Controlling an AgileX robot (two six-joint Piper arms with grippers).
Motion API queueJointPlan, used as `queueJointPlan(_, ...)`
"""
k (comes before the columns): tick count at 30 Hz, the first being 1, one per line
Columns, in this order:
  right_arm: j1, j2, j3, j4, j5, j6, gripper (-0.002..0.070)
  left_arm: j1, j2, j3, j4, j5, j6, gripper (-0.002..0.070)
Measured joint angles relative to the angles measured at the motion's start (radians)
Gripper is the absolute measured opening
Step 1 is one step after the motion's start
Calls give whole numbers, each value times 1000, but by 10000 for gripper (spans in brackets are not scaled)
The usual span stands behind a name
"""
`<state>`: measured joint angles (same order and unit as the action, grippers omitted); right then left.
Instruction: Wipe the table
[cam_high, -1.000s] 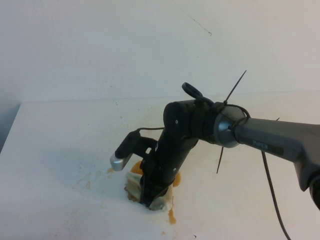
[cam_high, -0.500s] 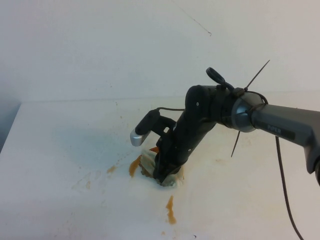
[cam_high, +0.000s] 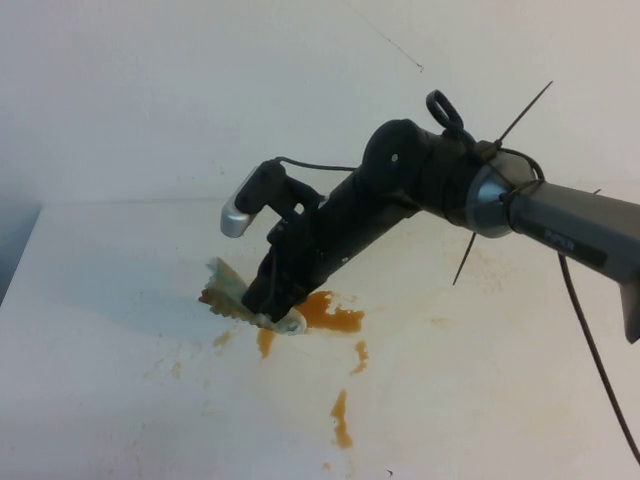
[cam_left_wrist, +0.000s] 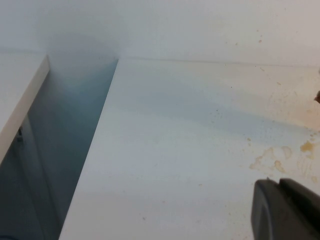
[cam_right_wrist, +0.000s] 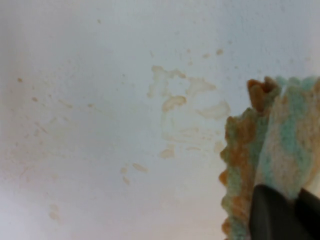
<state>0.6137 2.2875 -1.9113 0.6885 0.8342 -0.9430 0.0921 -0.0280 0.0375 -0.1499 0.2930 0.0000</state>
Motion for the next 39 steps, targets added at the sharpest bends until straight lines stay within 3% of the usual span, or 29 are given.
queueJointPlan(15, 36, 152, -19, 36, -60, 36, 28, 0, 0, 0, 0, 0, 0, 0)
queueJointPlan(29, -128, 164, -66, -40, -104, 131, 27, 0, 0, 0, 0, 0, 0, 0)
queueJointPlan(39, -150, 160, -174, -24, 15, -29, 27, 0, 0, 0, 0, 0, 0, 0)
